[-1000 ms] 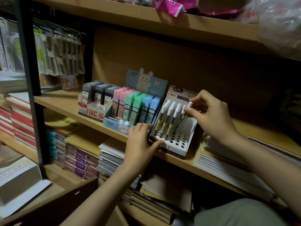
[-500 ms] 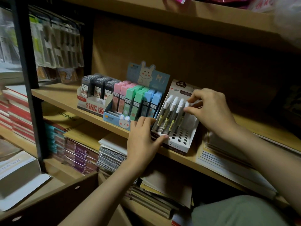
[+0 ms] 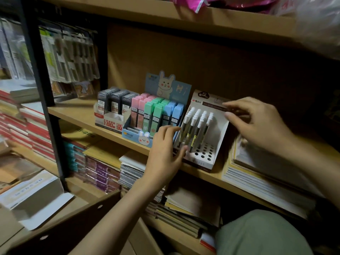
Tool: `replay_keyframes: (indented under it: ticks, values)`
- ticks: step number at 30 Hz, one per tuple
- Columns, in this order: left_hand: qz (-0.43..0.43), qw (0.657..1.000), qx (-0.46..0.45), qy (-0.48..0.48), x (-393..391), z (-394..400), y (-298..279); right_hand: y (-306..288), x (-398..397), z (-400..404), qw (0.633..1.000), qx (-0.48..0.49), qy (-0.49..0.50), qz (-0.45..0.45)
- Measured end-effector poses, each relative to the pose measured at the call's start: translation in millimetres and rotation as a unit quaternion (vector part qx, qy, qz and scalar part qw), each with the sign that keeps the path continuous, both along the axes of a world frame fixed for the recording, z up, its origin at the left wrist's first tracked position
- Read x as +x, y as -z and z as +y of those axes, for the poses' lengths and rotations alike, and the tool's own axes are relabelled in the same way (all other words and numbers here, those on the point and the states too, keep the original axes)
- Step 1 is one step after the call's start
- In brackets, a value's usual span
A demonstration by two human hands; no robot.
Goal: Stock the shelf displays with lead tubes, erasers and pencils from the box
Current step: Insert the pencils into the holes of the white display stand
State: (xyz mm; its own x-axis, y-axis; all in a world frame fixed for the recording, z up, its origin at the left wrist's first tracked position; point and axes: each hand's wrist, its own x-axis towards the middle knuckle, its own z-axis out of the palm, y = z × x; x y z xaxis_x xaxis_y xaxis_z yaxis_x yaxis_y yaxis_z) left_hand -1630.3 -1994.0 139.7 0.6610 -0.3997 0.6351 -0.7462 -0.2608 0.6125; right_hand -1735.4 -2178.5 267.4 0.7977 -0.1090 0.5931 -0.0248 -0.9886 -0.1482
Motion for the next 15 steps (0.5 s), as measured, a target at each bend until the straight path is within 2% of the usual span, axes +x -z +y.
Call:
replay_keyframes:
  ticks: [3,6,10,12,15]
  values:
    - [-0.080,0.996,0.027,0.019,-2,6,-29,-14,-6,-12,0.997,-0.010,-0.044,0.066]
    - [-0.150,0.982,0.111,0.035,3,0,-65,-19,7,-13,0.982,-0.051,-0.082,0.160]
    - [-0.163,0.939,0.298,0.061,10,-9,-86,-7,34,-9,0.965,-0.093,-0.091,0.228]
    - [-0.167,0.924,0.338,0.071,12,-9,-84,6,40,-11,0.961,-0.095,-0.105,0.239]
    - [-0.173,0.917,0.350,0.077,10,-11,-84,22,41,-16,0.951,-0.079,-0.109,0.279]
